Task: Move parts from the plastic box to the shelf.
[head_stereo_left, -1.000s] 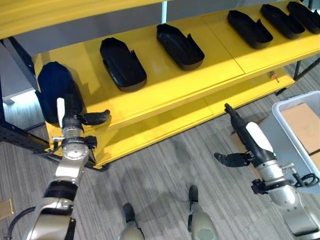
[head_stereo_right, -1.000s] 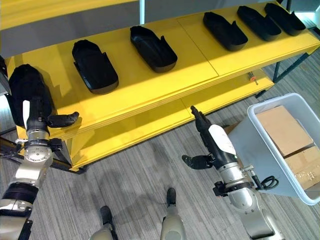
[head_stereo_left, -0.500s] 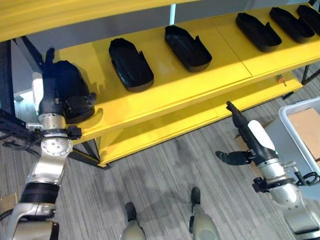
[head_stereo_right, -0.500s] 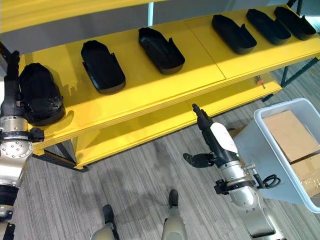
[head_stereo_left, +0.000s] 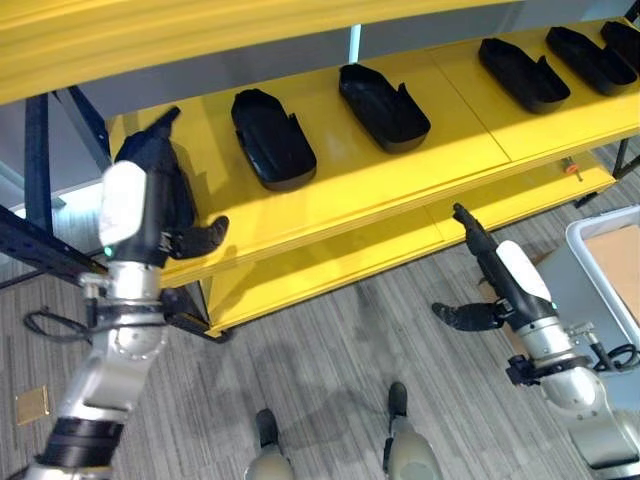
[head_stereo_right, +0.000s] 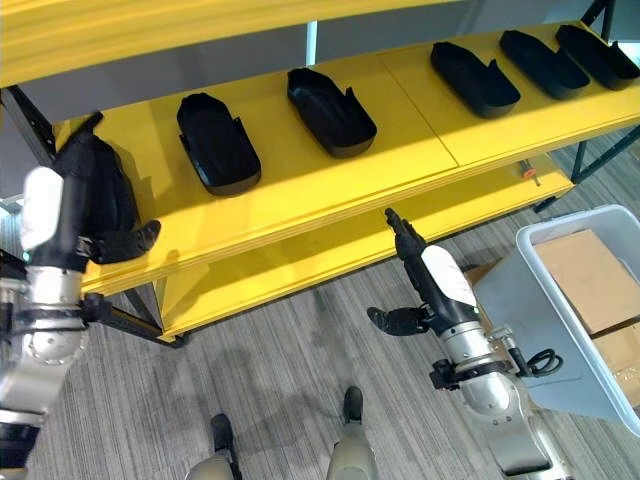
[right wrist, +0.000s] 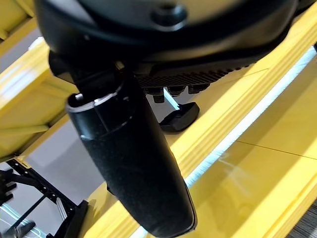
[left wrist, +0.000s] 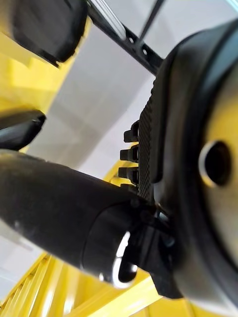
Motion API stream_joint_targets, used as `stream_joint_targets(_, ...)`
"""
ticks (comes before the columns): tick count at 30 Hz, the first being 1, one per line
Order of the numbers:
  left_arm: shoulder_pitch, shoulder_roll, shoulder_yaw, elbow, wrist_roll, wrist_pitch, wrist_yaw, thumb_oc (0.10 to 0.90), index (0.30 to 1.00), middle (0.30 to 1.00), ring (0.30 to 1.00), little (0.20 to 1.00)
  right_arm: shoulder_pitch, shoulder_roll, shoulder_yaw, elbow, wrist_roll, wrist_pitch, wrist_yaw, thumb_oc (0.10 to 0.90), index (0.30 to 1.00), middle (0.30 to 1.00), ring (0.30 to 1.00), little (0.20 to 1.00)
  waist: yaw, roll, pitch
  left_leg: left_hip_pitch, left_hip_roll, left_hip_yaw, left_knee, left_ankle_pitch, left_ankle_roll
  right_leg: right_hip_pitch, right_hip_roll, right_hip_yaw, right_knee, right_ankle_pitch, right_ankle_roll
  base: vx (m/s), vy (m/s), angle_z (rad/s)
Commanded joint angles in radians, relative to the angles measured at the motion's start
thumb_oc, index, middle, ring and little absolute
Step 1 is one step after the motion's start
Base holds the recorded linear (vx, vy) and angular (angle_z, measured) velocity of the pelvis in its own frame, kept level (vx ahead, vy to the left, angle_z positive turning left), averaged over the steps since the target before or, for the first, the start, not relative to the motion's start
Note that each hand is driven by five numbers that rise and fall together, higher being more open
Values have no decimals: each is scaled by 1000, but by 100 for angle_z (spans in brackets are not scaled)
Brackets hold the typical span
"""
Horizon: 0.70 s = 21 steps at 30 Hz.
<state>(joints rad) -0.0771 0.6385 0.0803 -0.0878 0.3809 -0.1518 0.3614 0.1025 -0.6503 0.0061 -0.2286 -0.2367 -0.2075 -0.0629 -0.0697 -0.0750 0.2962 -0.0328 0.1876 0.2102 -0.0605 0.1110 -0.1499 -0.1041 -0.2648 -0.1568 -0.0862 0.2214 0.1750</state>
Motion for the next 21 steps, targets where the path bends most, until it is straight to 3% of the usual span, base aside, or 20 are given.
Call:
stream_joint_targets(1,-70,63,108,-66,77,-30,29,900,1000,1000,1000,1000,-72,4,-96,-92,-12,-50,-49,900,1000,1000,1000,1000,-10,-15,-74,16,-61,-28,49,-99,73,80,-14,-50,40,-62,22,-1,-42,12)
stream_joint_targets(8,93,13,176,-178,199,-10,26,900,1000,1000,1000,1000,-33,13,-136,-115,-39,-40,-53,900,1000,1000,1000,1000,9,-14,-68,24,-43,-41,29,-81,71,90,8,-67,43,-79,8,-4,-44,7)
stream_joint_targets(21,228,-25,191,-178,321,28,40,900,1000,1000,1000,1000,1,19,-162,-128,-54,-32,-58,900,1000,1000,1000,1000,22,-17,-57,15,-27,-57,18,-64,69,90,28,-81,44,-90,-1,-9,-28,4)
